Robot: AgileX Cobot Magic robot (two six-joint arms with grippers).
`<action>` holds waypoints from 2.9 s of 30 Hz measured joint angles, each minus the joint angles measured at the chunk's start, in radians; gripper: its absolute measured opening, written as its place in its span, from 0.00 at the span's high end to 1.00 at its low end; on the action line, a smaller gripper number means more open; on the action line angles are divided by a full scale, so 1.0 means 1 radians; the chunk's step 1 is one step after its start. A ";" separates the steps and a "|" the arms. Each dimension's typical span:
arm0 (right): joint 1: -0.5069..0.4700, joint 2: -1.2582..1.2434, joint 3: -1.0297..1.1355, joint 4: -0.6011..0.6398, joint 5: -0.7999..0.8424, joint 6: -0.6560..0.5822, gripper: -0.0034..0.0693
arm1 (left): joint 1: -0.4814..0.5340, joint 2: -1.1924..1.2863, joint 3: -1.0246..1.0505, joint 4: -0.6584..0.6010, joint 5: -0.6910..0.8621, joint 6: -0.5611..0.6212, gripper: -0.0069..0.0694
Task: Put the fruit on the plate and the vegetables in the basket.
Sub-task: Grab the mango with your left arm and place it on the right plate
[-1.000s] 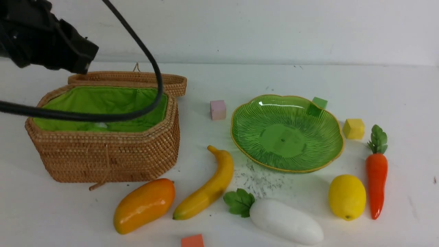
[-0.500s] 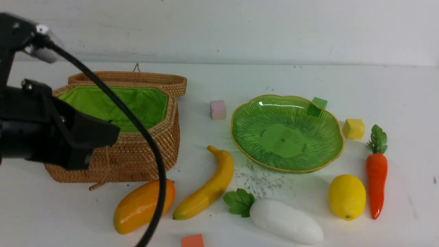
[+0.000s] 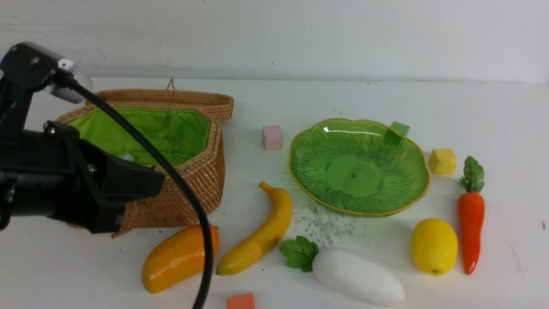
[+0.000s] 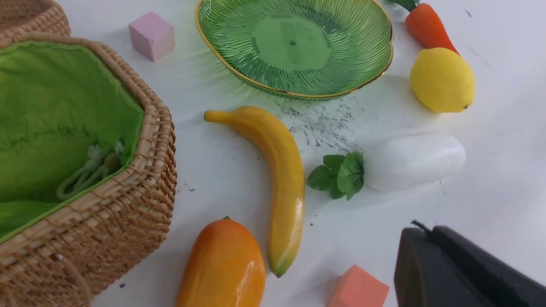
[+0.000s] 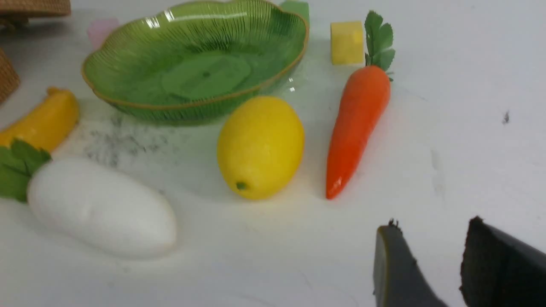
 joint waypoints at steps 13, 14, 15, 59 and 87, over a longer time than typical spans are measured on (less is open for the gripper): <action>0.000 0.011 -0.106 0.214 -0.157 0.304 0.72 | -0.022 0.000 0.000 0.027 -0.008 -0.064 0.93; 0.001 0.034 -0.176 0.204 -0.075 0.287 0.75 | -0.048 0.000 0.000 0.063 -0.016 -0.088 0.93; 0.001 0.054 -0.216 0.197 -0.006 0.269 0.78 | -0.082 0.000 0.000 0.101 -0.020 -0.119 0.93; 0.100 0.338 -0.851 0.511 0.785 -0.455 0.87 | -0.334 0.601 -0.020 0.921 -0.348 -0.593 0.16; 0.100 0.338 -0.851 0.119 0.428 -0.240 0.85 | -0.585 0.832 -0.599 -0.070 -0.594 0.059 0.16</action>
